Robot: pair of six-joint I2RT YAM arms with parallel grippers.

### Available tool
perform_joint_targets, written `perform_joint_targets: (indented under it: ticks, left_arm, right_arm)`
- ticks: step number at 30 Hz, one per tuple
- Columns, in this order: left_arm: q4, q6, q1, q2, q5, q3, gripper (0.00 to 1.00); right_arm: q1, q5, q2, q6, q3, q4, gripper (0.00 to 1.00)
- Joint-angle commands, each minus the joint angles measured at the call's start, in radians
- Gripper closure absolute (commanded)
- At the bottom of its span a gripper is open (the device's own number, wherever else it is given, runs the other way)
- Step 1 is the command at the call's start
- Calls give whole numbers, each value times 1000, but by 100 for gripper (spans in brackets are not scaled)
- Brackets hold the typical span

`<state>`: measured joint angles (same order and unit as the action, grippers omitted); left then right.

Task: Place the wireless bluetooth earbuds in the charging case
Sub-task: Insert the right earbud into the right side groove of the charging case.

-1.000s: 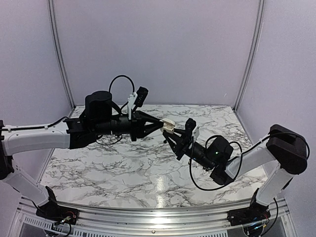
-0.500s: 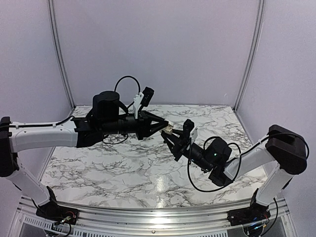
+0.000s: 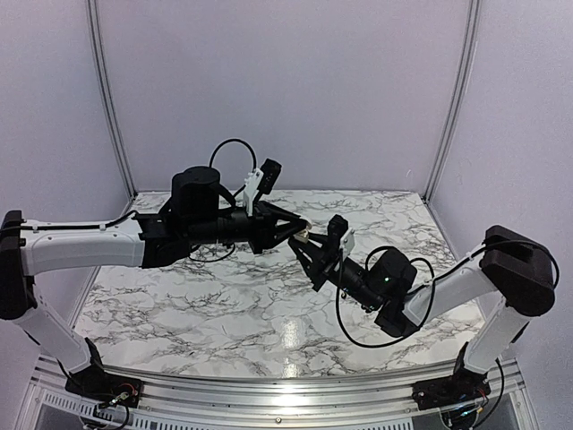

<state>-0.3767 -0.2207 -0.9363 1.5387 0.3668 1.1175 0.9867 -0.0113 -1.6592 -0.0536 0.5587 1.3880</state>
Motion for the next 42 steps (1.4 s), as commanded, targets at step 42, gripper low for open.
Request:
perform_joint_targets:
  ticks: [42]
  left_arm:
    - [-12,-5,-16,34,-133,15,75]
  right_arm:
    - [23,-30,-10,38,59,126,100]
